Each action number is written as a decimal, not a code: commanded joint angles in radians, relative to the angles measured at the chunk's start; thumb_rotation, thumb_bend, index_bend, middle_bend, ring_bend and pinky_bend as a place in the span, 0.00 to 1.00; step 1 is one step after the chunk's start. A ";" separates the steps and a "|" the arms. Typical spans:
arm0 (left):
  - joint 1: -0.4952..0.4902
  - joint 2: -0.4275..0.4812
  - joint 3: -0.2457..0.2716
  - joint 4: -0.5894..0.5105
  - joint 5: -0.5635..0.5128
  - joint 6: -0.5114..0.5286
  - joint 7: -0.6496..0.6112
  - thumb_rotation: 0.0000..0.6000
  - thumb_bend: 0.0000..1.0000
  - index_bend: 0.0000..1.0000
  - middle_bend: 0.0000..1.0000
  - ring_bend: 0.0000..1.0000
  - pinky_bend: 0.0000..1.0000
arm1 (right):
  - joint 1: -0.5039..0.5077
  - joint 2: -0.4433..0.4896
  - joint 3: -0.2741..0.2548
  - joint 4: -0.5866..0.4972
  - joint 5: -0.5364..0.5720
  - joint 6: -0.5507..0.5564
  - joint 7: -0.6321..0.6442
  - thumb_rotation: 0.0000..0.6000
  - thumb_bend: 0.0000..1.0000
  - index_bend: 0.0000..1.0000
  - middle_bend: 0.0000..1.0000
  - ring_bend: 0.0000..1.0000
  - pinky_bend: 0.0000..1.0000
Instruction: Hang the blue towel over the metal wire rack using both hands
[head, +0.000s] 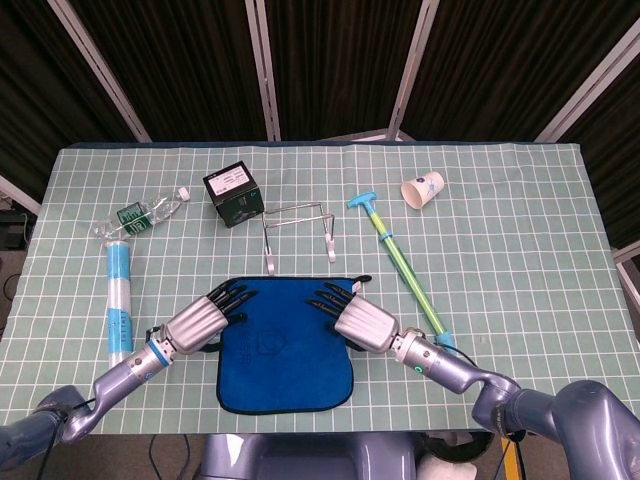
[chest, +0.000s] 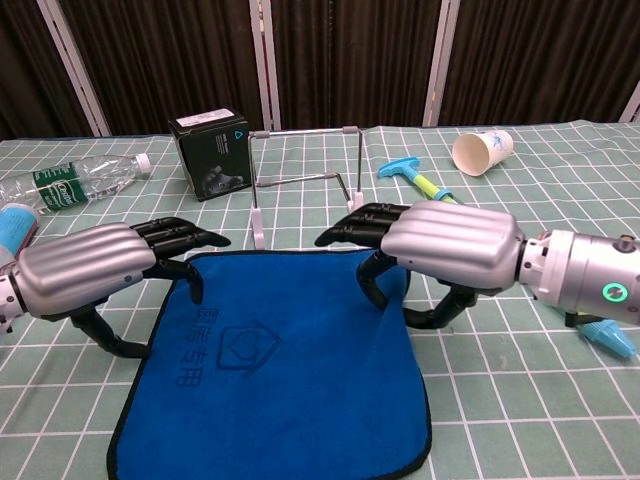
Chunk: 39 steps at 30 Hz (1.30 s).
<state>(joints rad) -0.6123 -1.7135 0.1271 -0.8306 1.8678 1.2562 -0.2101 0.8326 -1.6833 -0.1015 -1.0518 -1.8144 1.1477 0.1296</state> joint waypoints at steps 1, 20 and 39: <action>0.001 0.001 0.004 -0.002 -0.008 -0.002 -0.005 1.00 0.06 0.37 0.00 0.00 0.00 | -0.002 0.000 -0.002 0.002 -0.001 0.002 0.003 1.00 0.42 0.78 0.03 0.00 0.00; -0.027 -0.032 0.022 -0.006 -0.027 -0.024 0.031 1.00 0.06 0.37 0.00 0.00 0.00 | -0.014 0.012 -0.001 -0.003 -0.002 0.018 0.003 1.00 0.41 0.78 0.03 0.00 0.00; -0.017 0.020 0.056 -0.020 -0.033 -0.027 0.073 1.00 0.06 0.37 0.00 0.00 0.00 | -0.020 0.013 0.000 0.005 0.001 0.014 0.002 1.00 0.41 0.80 0.03 0.00 0.00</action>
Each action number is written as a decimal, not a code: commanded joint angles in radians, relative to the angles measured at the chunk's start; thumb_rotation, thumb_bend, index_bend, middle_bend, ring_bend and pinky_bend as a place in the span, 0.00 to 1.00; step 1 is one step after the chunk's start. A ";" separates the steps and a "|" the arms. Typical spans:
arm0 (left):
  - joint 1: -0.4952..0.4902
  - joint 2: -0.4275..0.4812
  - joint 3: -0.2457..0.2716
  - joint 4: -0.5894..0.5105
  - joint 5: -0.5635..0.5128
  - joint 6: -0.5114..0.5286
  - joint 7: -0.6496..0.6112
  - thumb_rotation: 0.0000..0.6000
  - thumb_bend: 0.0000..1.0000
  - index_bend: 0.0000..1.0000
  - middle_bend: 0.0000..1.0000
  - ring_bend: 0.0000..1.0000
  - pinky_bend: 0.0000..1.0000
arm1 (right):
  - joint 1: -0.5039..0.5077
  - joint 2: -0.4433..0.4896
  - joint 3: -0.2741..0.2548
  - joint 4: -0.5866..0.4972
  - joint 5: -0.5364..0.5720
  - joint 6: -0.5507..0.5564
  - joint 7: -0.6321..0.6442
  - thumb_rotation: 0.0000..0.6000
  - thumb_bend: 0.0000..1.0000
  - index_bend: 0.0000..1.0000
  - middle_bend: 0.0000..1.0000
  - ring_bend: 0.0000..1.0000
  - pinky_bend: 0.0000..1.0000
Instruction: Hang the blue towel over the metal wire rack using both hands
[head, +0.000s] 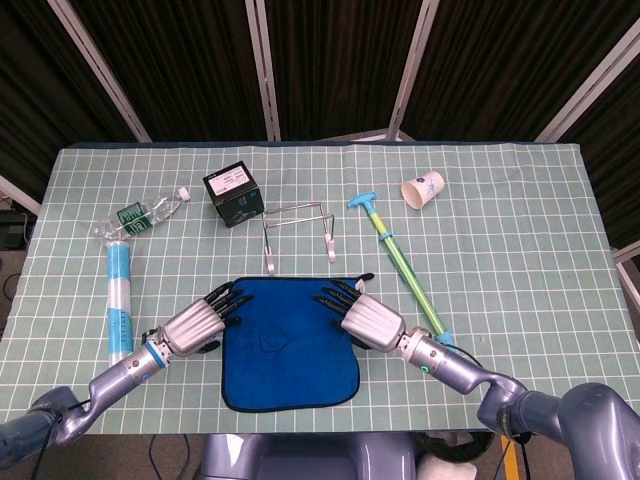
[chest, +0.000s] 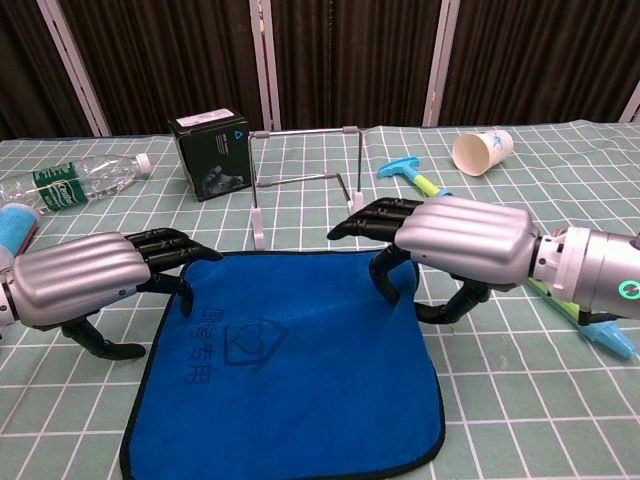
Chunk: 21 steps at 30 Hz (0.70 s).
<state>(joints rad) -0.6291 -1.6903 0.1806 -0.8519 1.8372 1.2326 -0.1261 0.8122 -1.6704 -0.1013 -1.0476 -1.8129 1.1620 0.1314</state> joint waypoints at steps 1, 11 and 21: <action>-0.002 -0.006 0.000 0.002 -0.004 -0.005 -0.012 1.00 0.06 0.37 0.00 0.00 0.00 | 0.000 0.000 0.000 0.000 -0.001 0.000 0.001 1.00 0.42 0.80 0.03 0.00 0.00; -0.017 -0.027 -0.008 -0.003 -0.009 -0.008 -0.015 1.00 0.06 0.37 0.00 0.00 0.00 | 0.000 0.009 0.001 -0.014 -0.005 0.003 -0.006 1.00 0.42 0.81 0.03 0.00 0.00; -0.027 -0.039 -0.013 -0.019 -0.017 -0.015 -0.024 1.00 0.17 0.37 0.00 0.00 0.00 | -0.002 0.019 0.003 -0.029 -0.005 0.006 -0.015 1.00 0.42 0.68 0.03 0.00 0.00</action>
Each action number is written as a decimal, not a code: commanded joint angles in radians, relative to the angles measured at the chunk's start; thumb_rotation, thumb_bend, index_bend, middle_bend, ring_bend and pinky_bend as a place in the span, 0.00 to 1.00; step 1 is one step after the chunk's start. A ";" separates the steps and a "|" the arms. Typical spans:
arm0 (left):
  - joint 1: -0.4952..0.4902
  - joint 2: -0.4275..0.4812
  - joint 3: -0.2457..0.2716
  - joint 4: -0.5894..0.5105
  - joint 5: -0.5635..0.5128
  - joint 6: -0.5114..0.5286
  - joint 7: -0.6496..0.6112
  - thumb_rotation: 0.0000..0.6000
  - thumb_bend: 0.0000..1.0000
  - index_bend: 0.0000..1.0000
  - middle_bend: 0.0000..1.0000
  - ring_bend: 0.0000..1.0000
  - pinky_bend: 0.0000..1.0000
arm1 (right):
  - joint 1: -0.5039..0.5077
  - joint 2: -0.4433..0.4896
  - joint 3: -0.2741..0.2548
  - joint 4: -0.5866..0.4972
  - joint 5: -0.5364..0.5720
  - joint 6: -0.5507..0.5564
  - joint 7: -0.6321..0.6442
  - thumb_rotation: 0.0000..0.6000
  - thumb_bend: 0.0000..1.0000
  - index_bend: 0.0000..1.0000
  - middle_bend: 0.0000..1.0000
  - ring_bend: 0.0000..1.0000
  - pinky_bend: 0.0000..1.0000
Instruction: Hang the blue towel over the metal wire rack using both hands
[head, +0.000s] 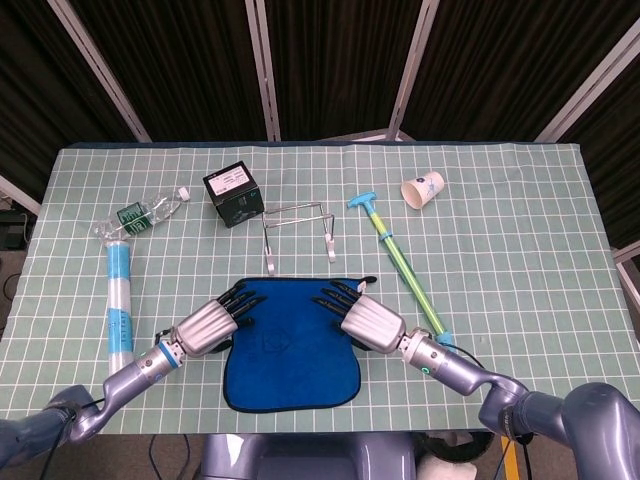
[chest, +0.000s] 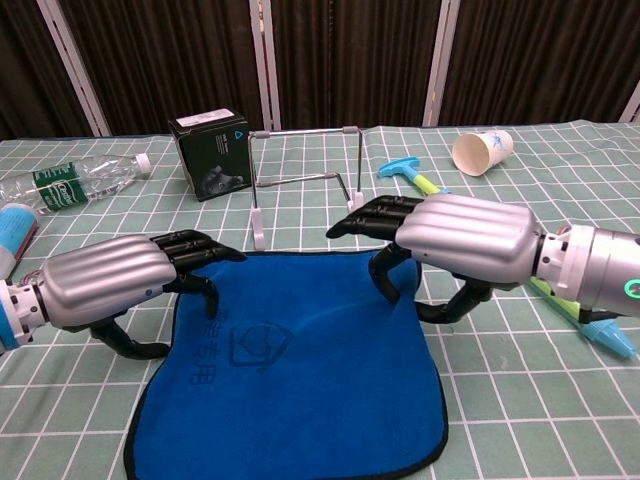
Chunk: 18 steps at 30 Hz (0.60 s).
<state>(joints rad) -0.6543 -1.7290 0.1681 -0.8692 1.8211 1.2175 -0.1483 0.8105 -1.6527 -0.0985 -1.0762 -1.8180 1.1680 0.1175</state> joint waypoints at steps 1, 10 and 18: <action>-0.002 -0.001 -0.001 -0.003 -0.001 -0.001 -0.003 1.00 0.18 0.37 0.00 0.00 0.00 | -0.001 0.002 0.000 -0.001 0.000 0.000 -0.002 1.00 0.42 0.67 0.03 0.00 0.00; -0.004 -0.002 0.002 -0.010 -0.006 -0.007 -0.008 1.00 0.48 0.41 0.00 0.00 0.00 | -0.005 0.012 0.000 -0.009 -0.001 0.006 -0.005 1.00 0.42 0.64 0.03 0.00 0.00; -0.006 -0.011 -0.004 -0.016 -0.019 -0.015 -0.020 1.00 0.54 0.48 0.00 0.00 0.00 | -0.010 0.025 0.000 -0.021 -0.003 0.013 -0.013 1.00 0.42 0.64 0.03 0.00 0.00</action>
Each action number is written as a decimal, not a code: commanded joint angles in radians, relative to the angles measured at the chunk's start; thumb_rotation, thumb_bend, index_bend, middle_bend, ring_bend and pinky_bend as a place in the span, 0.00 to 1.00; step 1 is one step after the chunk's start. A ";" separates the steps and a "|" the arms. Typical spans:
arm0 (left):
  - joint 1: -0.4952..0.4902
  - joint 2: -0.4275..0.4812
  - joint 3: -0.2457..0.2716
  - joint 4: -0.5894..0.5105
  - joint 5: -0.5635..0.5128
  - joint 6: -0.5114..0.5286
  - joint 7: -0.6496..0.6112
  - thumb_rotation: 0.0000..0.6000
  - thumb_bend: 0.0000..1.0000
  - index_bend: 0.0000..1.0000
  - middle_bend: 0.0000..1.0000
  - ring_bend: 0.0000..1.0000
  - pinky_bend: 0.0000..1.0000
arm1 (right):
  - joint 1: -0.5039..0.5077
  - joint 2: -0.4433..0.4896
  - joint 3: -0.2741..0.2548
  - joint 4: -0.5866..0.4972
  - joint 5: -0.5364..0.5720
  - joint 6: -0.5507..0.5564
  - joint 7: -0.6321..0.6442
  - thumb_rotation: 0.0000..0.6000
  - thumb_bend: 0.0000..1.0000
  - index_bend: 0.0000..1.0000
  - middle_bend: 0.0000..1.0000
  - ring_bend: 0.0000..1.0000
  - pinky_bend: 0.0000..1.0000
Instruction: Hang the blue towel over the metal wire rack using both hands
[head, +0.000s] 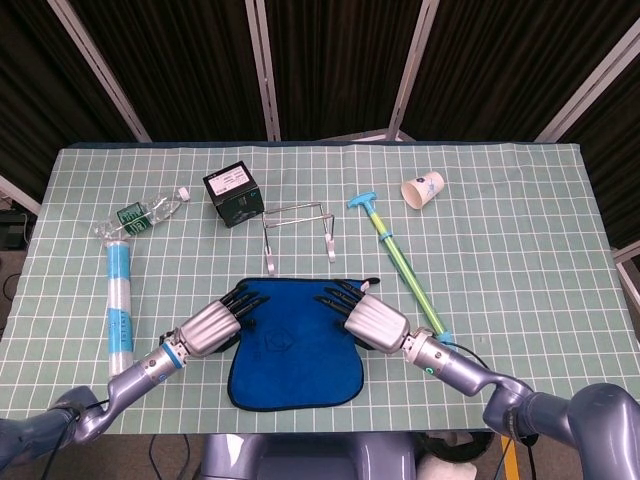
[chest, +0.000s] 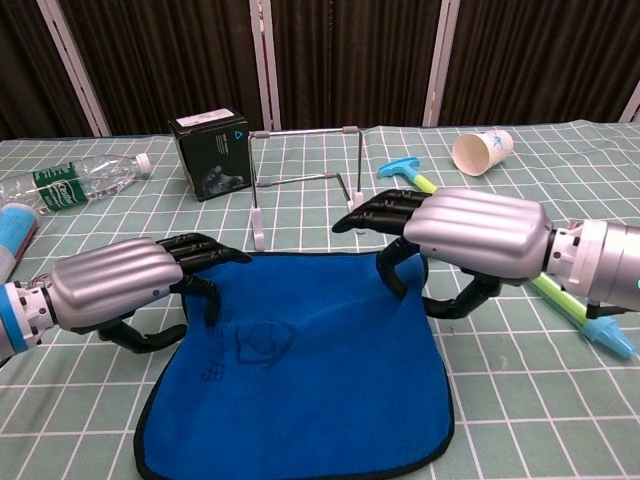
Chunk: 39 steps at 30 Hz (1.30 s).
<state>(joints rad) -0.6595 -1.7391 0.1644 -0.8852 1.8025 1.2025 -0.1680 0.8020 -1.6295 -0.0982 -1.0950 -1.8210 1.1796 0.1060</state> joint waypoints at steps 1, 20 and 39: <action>-0.001 -0.003 0.000 0.000 0.000 0.000 0.000 1.00 0.55 0.53 0.00 0.00 0.00 | -0.002 0.003 0.000 -0.003 0.000 0.002 -0.002 1.00 0.42 0.64 0.03 0.00 0.00; -0.026 0.066 -0.143 -0.177 -0.063 0.101 0.071 1.00 0.55 0.82 0.00 0.00 0.00 | 0.012 0.167 0.111 -0.189 0.040 0.079 -0.008 1.00 0.41 0.64 0.03 0.00 0.00; -0.075 0.274 -0.381 -0.545 -0.241 0.081 0.312 1.00 0.54 0.82 0.00 0.00 0.00 | 0.149 0.260 0.328 -0.226 0.268 -0.118 0.057 1.00 0.41 0.64 0.03 0.00 0.00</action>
<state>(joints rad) -0.7303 -1.4717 -0.2088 -1.4221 1.5698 1.2892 0.1365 0.9417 -1.3642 0.2222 -1.3338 -1.5637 1.0737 0.1539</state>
